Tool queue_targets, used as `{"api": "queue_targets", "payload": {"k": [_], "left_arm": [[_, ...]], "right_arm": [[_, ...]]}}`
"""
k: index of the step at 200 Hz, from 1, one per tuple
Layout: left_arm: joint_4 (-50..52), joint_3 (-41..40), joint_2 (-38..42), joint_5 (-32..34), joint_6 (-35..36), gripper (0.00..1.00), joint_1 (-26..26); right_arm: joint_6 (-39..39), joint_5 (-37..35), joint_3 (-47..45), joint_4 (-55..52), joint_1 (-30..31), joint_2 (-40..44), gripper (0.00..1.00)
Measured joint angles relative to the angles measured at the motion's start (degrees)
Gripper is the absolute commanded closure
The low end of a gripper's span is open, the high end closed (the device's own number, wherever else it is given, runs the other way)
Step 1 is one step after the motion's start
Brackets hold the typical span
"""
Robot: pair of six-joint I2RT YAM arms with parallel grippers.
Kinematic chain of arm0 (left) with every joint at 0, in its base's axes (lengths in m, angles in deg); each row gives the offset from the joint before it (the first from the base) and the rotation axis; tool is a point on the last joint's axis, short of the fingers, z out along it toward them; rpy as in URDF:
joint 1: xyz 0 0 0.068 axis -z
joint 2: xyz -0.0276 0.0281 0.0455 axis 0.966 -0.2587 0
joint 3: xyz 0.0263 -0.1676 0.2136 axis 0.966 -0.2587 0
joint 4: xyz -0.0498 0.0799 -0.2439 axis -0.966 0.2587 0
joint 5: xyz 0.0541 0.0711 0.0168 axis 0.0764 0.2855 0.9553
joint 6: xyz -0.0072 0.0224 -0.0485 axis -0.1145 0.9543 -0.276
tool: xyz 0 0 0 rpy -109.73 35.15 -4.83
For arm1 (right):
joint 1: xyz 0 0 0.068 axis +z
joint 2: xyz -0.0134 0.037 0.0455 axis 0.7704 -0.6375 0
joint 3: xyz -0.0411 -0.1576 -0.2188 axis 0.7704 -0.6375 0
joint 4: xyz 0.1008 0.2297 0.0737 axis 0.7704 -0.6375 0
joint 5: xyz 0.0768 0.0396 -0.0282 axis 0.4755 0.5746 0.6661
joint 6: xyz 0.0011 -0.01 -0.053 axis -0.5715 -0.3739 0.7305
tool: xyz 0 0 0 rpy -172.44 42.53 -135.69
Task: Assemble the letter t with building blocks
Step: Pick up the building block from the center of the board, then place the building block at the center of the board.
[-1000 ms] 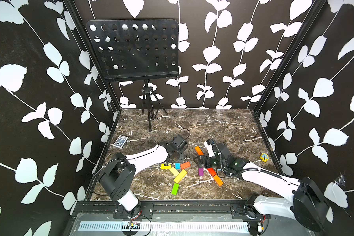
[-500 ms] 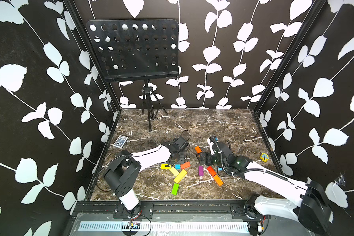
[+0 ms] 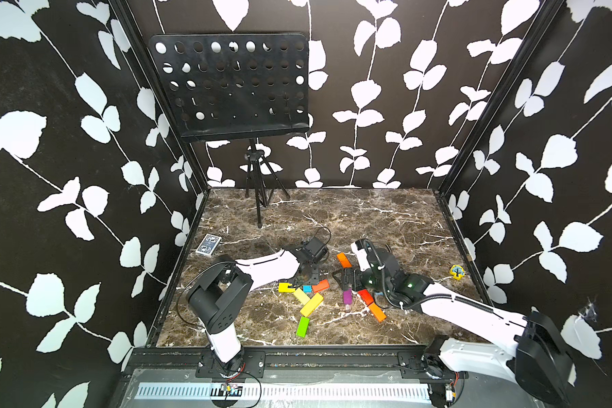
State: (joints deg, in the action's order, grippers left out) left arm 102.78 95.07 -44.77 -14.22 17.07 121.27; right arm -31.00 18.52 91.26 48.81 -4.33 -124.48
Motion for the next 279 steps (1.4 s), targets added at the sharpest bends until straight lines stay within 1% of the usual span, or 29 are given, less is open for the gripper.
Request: {"api": "queue_targets", "payload": {"k": [24, 47, 65, 86, 102, 114, 139, 171, 210, 245, 279], "left_arm": [[0.52, 0.66, -0.7, 0.24, 0.02, 0.55, 0.0], [0.55, 1.03, -1.33, 0.63, 0.0, 0.56, 0.0], [0.59, 1.07, -1.9, 0.87, 0.04, 0.62, 0.0], [1.27, 2.05, -3.1, 1.14, 0.13, 0.71, 0.0], [1.53, 2.8, -3.58, 1.44, 0.33, 0.74, 0.04], [1.62, 2.89, -3.65, 1.62, 0.44, 0.78, 0.04], [2.1, 3.21, -3.65, 1.88, 1.07, 0.83, -0.5], [2.08, 4.37, -3.65, 1.42, 2.75, 0.84, -2.51], [2.25, 7.41, -3.69, 0.0, 6.03, 0.84, -7.3], [2.49, 11.32, -5.79, -0.9, 9.09, 0.84, -11.17], [2.51, 12.59, -9.22, -2.58, 11.02, 0.84, -12.85]], "right_arm": [[-0.22, 0.87, 0.0, 0.63, 0.02, -2.12, 0.01], [-0.22, 1.01, 0.02, 0.72, 0.02, -2.36, 0.01], [-0.15, 1.01, 0.02, 0.7, 0.02, -2.36, 0.01], [0.07, 0.83, 0.35, 0.48, 0.02, -2.38, 0.01], [0.39, 0.61, 1.2, -0.09, 0.02, -2.56, 0.01], [0.7, 0.33, 2.08, -0.57, 0.02, -2.93, 0.01], [1.75, -0.68, 4.07, -1.92, 0.02, -4.09, 0.01], [3.21, -1.92, 7.04, -2.99, 0.0, -6.14, 0.01], [4.0, -2.4, 9.84, -3.39, -0.87, -8.83, 0.01], [1.66, -1.92, 9.97, -2.8, -4.11, -11.72, 0.01], [0.15, 0.48, 10.14, -1.99, -6.58, -14.64, 0.01]]}}
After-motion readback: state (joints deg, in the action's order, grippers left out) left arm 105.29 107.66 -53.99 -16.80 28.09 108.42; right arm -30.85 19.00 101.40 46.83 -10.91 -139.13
